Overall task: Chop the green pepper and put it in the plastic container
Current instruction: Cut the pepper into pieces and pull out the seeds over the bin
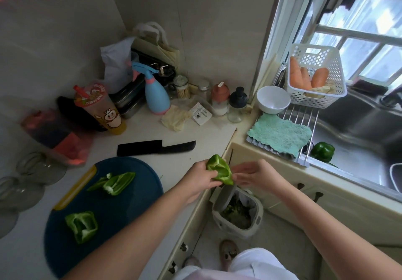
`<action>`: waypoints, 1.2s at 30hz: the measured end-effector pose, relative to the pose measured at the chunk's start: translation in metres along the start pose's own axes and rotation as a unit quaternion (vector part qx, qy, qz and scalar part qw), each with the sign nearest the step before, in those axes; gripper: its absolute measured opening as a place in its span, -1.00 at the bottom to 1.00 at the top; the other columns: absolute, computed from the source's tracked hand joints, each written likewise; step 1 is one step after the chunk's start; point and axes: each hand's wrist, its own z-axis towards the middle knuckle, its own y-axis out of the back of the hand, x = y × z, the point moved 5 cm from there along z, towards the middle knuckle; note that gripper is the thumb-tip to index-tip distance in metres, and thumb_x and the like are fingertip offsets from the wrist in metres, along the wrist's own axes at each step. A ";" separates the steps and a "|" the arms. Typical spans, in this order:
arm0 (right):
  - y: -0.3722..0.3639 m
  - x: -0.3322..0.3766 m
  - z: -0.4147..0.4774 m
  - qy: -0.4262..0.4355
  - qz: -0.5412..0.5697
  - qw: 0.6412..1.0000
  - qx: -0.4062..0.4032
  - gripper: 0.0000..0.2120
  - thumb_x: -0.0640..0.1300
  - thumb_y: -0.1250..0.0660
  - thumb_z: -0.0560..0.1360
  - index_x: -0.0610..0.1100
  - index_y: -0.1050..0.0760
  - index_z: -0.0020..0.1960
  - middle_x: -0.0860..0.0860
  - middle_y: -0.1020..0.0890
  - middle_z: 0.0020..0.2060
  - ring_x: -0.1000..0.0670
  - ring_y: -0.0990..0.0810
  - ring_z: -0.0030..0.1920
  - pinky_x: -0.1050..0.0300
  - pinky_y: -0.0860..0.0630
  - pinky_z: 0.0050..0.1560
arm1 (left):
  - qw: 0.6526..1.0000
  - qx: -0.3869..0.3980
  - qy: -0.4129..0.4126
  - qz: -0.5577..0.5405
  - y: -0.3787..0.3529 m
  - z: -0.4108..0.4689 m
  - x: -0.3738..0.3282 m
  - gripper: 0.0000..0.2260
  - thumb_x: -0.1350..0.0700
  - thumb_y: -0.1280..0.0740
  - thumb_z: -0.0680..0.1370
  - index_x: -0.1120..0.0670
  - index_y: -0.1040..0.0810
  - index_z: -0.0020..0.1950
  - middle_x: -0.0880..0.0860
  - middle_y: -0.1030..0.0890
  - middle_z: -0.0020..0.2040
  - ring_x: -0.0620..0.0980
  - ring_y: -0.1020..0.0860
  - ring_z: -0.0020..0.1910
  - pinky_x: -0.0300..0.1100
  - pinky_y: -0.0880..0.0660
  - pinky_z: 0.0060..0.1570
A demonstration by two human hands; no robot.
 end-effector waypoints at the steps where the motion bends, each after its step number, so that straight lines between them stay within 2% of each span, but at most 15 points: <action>1: 0.000 0.001 -0.001 -0.010 0.028 1.000 -0.008 -0.91 -0.22 -0.46 0.40 -0.13 -0.64 -0.09 -0.03 -0.71 -0.24 0.10 -0.68 -0.27 0.35 -0.56 -0.26 | 1.000 -0.001 -0.004 0.000 -0.003 0.000 -0.001 -0.66 0.40 -0.13 0.58 0.24 -0.40 0.34 0.21 -0.50 0.25 0.11 -0.51 0.23 -0.19 -0.50 0.11; 4: 0.005 -0.003 -0.003 -0.038 0.104 0.993 -0.046 -0.95 -0.31 -0.46 0.37 -0.22 -0.61 -0.20 -0.12 -0.69 -0.30 0.05 -0.67 -0.34 0.29 -0.60 -0.27 | 1.000 -0.010 -0.007 -0.003 -0.008 0.003 -0.001 -0.67 0.40 -0.16 0.57 0.27 -0.40 0.33 0.22 -0.50 0.25 0.12 -0.51 0.22 -0.18 -0.50 0.11; 6: 0.011 -0.013 -0.003 -0.049 0.088 0.992 -0.075 -0.97 -0.33 -0.45 0.39 -0.26 -0.61 -0.19 -0.16 -0.68 -0.28 0.03 -0.66 -0.34 0.24 -0.62 -0.23 | 1.000 -0.020 0.004 -0.013 -0.010 0.004 0.000 -0.69 0.40 -0.17 0.56 0.29 -0.40 0.31 0.23 -0.50 0.24 0.13 -0.51 0.22 -0.18 -0.51 0.08; 9: 0.017 -0.035 0.000 -0.053 -0.077 0.988 -0.124 -0.98 -0.32 -0.46 0.38 -0.24 -0.66 -0.20 -0.10 -0.69 -0.31 0.04 -0.63 -0.34 0.15 -0.62 -0.19 | 0.998 -0.039 0.019 -0.045 -0.007 0.006 0.005 -0.69 0.39 -0.16 0.57 0.31 -0.38 0.31 0.26 -0.50 0.23 0.14 -0.53 0.19 -0.16 -0.52 0.06; 11: 0.015 -0.042 0.002 -0.031 -0.192 0.973 -0.126 -0.93 -0.27 -0.45 0.39 -0.13 -0.68 -0.21 0.03 -0.68 -0.31 0.15 -0.59 -0.33 0.25 -0.57 -0.20 | 0.995 -0.036 0.024 -0.086 -0.006 0.006 0.008 -0.72 0.40 -0.14 0.57 0.32 -0.40 0.28 0.27 -0.51 0.19 0.14 -0.55 0.13 -0.12 -0.52 0.06; 13: 0.012 -0.045 0.004 -0.013 -0.243 0.962 -0.120 -0.89 -0.24 -0.42 0.42 -0.08 -0.69 -0.15 0.09 -0.66 -0.28 0.20 -0.56 -0.30 0.33 -0.50 -0.19 | 0.993 -0.034 0.026 -0.112 -0.004 0.005 0.010 -0.75 0.41 -0.13 0.57 0.32 -0.42 0.23 0.26 -0.54 0.12 0.12 -0.57 0.06 -0.09 -0.51 0.08; 16: 0.008 -0.046 0.008 0.003 -0.278 0.954 -0.115 -0.82 -0.27 -0.33 0.47 -0.08 -0.68 -0.10 0.06 -0.68 -0.22 0.09 -0.61 -0.20 0.20 -0.55 -0.12 | 0.991 -0.041 0.032 -0.120 -0.001 0.004 0.012 -0.77 0.41 -0.13 0.57 0.31 -0.43 0.20 0.24 -0.55 0.09 0.12 -0.57 0.04 -0.09 -0.51 0.09; 22: 0.012 -0.047 0.008 -0.009 -0.297 0.945 -0.138 -0.77 -0.35 -0.28 0.37 -0.04 -0.55 -0.24 0.09 -0.57 -0.32 0.02 -0.55 -0.23 0.20 -0.43 -0.25 | 0.992 -0.042 0.041 -0.111 0.001 0.000 0.015 -0.73 0.40 -0.15 0.57 0.31 -0.39 0.27 0.26 -0.52 0.20 0.12 -0.57 0.11 -0.12 -0.53 0.06; 26: 0.015 -0.051 0.009 -0.020 -0.266 0.954 -0.136 -0.76 -0.37 -0.20 0.42 -0.15 -0.60 -0.13 -0.02 -0.63 -0.22 -0.04 -0.59 -0.14 0.11 -0.51 -0.11 | 0.992 -0.042 0.044 -0.107 0.003 -0.003 0.015 -0.73 0.41 -0.15 0.57 0.32 -0.38 0.27 0.25 -0.52 0.19 0.11 -0.56 0.11 -0.12 -0.52 0.09; 29: 0.016 -0.050 0.010 -0.014 -0.254 0.956 -0.148 -0.83 -0.30 -0.26 0.48 -0.11 -0.59 -0.08 -0.01 -0.64 -0.17 -0.01 -0.60 -0.11 0.11 -0.55 -0.09 | 0.992 -0.045 0.046 -0.109 0.007 -0.006 0.016 -0.71 0.40 -0.15 0.57 0.31 -0.36 0.30 0.25 -0.50 0.21 0.11 -0.55 0.11 -0.11 -0.52 0.09; 32: 0.011 -0.033 0.011 0.027 -0.245 0.956 -0.158 -0.89 -0.16 -0.33 0.51 -0.09 -0.58 0.01 0.04 -0.65 -0.13 0.05 -0.62 -0.12 0.19 -0.54 -0.12 | 0.991 -0.052 0.056 -0.111 0.019 -0.013 0.016 -0.70 0.36 -0.16 0.58 0.28 -0.35 0.32 0.25 -0.48 0.24 0.13 -0.56 0.11 -0.10 -0.54 0.05; 36: -0.014 0.025 0.013 0.124 -0.254 0.950 -0.133 -0.80 -0.05 -0.35 0.51 -0.06 -0.54 0.11 0.08 -0.59 -0.07 0.07 -0.57 -0.08 0.18 -0.52 -0.03 | 0.992 -0.082 0.032 -0.093 0.056 -0.031 0.010 -0.79 0.33 -0.20 0.58 0.25 -0.45 0.20 0.22 -0.59 0.07 0.11 -0.62 -0.04 -0.08 -0.60 -0.07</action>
